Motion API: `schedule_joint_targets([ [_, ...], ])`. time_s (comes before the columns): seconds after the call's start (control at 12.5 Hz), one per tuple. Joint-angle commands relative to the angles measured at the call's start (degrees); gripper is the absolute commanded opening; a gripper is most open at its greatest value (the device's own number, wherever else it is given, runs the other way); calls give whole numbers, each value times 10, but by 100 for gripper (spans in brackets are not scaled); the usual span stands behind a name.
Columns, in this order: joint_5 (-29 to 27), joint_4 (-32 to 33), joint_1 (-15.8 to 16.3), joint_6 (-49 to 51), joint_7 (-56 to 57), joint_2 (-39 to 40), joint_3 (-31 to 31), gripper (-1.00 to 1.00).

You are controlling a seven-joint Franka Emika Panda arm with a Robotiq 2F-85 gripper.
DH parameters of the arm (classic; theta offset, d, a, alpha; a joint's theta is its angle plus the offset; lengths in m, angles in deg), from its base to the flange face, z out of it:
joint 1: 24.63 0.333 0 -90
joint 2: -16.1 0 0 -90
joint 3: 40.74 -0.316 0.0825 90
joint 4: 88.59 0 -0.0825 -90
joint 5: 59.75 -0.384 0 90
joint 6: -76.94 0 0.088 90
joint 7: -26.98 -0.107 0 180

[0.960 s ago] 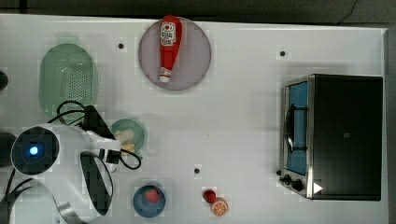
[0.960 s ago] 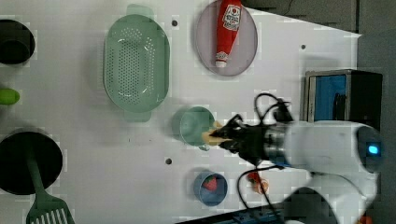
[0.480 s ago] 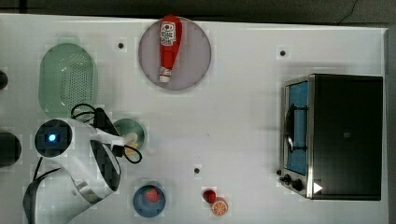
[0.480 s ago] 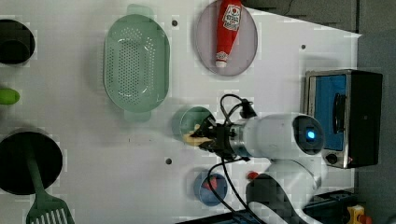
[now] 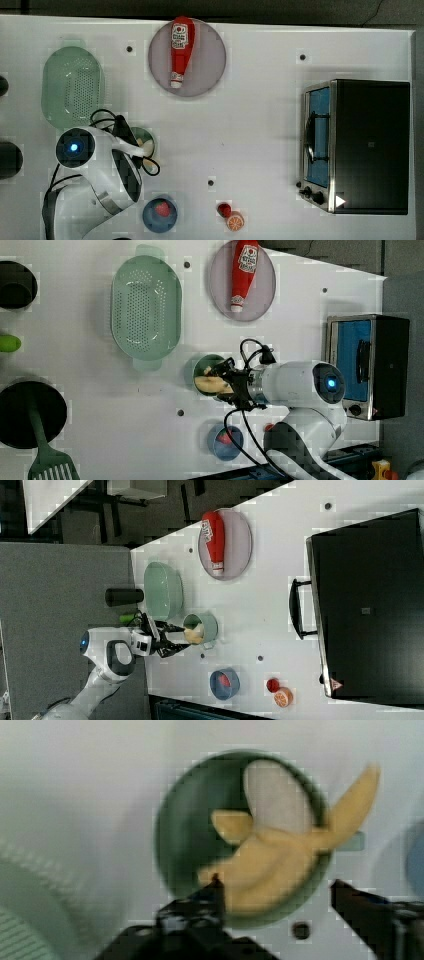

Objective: Pick Banana and place it in mug.

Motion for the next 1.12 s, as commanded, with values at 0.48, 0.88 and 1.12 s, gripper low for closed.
schedule_joint_targets([
  [0.48, -9, -19, -4, 8, -37, -89, 29, 100],
  [0.88, -9, -76, -20, 216, 147, -217, 120, 100],
  [1.12, -9, -128, -26, 283, 278, -249, 200, 100],
])
